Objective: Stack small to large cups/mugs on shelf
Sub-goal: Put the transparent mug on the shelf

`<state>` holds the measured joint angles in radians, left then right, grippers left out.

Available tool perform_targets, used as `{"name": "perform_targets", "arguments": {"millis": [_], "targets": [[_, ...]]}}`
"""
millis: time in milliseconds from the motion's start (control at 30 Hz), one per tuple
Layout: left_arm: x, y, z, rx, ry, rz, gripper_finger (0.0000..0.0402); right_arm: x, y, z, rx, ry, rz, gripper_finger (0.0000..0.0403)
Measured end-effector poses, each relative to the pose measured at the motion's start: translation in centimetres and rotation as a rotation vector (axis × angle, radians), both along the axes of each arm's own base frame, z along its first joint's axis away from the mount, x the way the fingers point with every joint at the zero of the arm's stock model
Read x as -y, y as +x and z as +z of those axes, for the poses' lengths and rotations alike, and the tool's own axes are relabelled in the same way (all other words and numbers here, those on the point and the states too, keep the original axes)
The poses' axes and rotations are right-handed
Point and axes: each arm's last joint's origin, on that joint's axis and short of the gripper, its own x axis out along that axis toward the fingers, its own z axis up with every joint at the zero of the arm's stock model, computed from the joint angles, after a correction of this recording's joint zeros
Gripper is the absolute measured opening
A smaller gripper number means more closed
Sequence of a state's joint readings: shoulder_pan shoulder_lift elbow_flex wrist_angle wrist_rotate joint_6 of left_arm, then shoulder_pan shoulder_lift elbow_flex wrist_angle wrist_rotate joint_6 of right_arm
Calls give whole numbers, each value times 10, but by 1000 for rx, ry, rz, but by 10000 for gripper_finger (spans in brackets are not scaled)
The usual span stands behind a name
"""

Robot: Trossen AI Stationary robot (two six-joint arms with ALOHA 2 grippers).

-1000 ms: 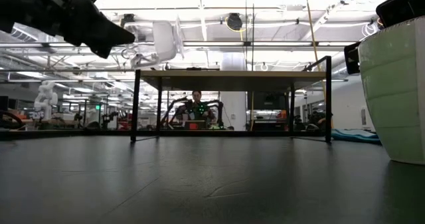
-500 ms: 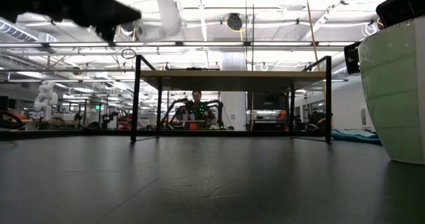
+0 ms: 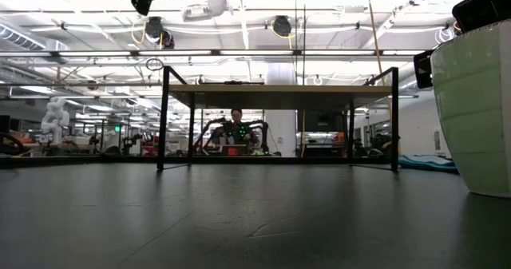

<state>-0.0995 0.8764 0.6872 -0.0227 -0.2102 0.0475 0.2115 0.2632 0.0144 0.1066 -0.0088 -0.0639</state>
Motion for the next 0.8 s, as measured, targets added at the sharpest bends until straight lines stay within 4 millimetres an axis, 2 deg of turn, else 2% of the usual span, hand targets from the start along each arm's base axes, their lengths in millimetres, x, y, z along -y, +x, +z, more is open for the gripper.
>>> {"name": "perform_targets", "arguments": {"millis": [333,567,667,800], "targets": [[-20,-7,41,-69,43,30,0,0,0,0,0,0,0,0],[-36,-14,68,-101,-12,38,0,0,0,0,1,0,0,0],[-43,-7,76,-138,-47,73,0,0,0,1,12,2,0,0],[-52,9,76,-271,-91,116,0,0,0,3,30,3,1,0]]}}
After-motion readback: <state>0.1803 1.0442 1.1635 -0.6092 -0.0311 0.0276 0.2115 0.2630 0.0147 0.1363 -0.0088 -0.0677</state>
